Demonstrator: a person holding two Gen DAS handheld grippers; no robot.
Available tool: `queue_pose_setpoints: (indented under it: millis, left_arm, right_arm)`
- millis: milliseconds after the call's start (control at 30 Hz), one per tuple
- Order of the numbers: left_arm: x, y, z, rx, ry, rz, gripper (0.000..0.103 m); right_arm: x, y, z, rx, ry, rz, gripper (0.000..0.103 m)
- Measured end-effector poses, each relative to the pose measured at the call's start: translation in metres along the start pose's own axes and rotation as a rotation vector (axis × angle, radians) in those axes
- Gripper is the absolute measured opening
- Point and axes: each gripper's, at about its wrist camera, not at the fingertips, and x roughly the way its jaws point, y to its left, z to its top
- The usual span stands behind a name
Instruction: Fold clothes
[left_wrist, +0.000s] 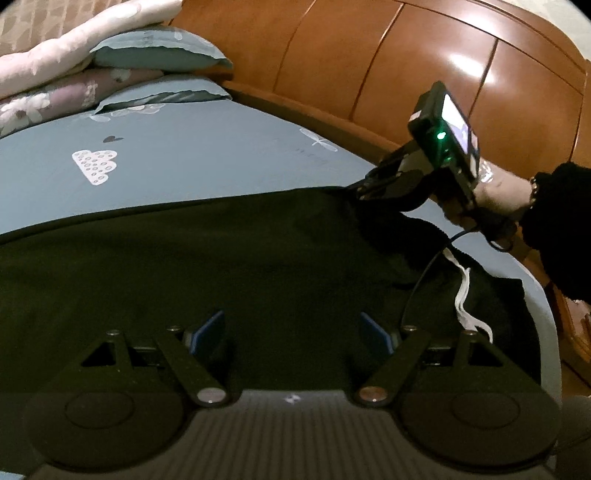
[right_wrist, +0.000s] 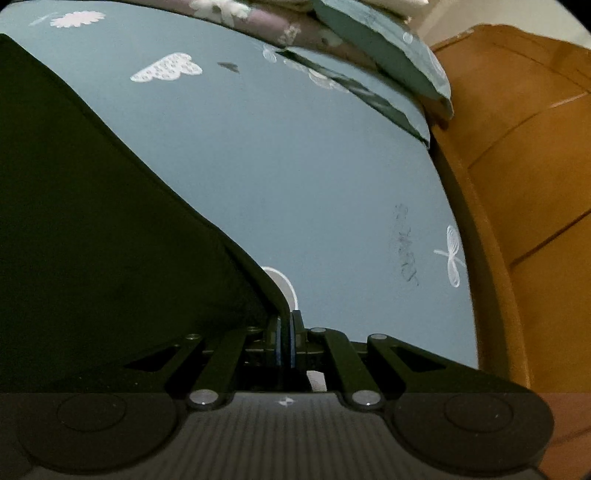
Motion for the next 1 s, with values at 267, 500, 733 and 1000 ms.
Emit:
queue_pose_setpoints:
  millis: [267,500,733,1000]
  left_arm:
    - [-0.002,0.002,-0.002,-0.013,0.01,0.012,0.08]
    - [-0.001,0.004,-0.001,-0.036,0.015,0.025,0.08]
    - [0.005,-0.004,0.001,-0.015,0.035,0.015,0.08]
    - [0.006,-0.009,0.002,-0.011,0.05,0.037,0.08]
  right_arm:
    - [-0.011,-0.029,-0.01,0.213,-0.021,0.095,0.027]
    - [-0.066,-0.095,-0.05,0.449,-0.077,0.158,0.063]
    - [-0.016,-0.101,-0.102,0.662,0.02,0.311,0.063]
    - [-0.01,-0.073,-0.087,0.563,-0.004,0.163,0.04]
